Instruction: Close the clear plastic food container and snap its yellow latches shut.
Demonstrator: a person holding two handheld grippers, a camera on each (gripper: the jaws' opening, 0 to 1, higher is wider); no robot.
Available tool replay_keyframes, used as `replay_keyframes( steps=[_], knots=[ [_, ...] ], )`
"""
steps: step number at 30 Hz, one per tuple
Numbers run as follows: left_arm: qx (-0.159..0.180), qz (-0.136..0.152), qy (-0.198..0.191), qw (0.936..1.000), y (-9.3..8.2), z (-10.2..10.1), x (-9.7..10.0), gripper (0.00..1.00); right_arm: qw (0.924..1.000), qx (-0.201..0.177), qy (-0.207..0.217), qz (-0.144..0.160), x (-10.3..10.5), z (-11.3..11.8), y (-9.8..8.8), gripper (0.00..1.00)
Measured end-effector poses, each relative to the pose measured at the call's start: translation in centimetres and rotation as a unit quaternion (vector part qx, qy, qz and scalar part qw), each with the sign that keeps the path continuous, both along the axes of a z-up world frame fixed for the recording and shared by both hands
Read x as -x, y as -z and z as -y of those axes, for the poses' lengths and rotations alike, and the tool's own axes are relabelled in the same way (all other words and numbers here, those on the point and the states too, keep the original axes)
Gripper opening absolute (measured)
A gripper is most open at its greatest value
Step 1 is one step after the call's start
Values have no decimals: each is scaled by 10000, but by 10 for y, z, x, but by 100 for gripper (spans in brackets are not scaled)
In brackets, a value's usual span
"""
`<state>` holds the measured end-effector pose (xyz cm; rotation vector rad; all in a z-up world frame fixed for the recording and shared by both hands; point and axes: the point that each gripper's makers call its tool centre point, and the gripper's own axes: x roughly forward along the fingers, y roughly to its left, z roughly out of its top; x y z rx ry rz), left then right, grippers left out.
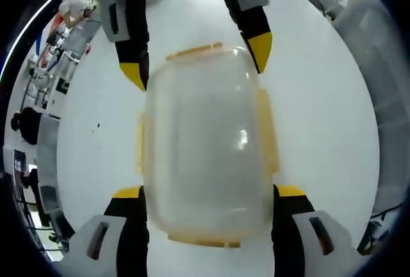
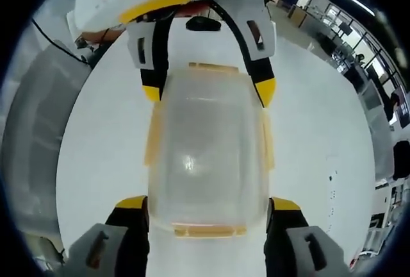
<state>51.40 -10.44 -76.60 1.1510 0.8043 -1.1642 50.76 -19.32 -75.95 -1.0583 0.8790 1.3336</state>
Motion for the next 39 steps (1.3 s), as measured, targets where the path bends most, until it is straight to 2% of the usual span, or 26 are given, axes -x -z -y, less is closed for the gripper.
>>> replay_keyframes(
  steps=[5,9,11,13,17,18,22,30,39],
  knots=[
    [8,-18,20,10000,1,0,0,79,9999,-126,116,9,1,-2,0,77],
    [-26,43,-7,10000,2,-2,0,90,9997,-182,98,108,3,1,-2,82],
    [-18,38,-60,10000,-1,-4,0,90,9995,-235,175,109,3,2,-5,82],
    [74,49,-163,9998,-6,-4,0,90,9985,-375,315,240,-1,3,-10,84],
    [215,146,-367,9990,-13,-6,-1,89,9966,-564,537,260,4,6,-15,85],
    [311,221,-471,9982,-16,-6,-2,88,9963,-567,572,287,5,8,-14,85],
    [739,160,-1028,9918,-23,-7,-2,89,9926,-630,946,435,5,15,-17,86],
    [946,178,-1266,9873,-31,-8,6,89,9857,-721,1459,445,15,25,-19,88],
    [1138,108,-1382,9838,-34,-8,24,89,9833,-744,1605,417,32,33,-21,87]
  ],
)
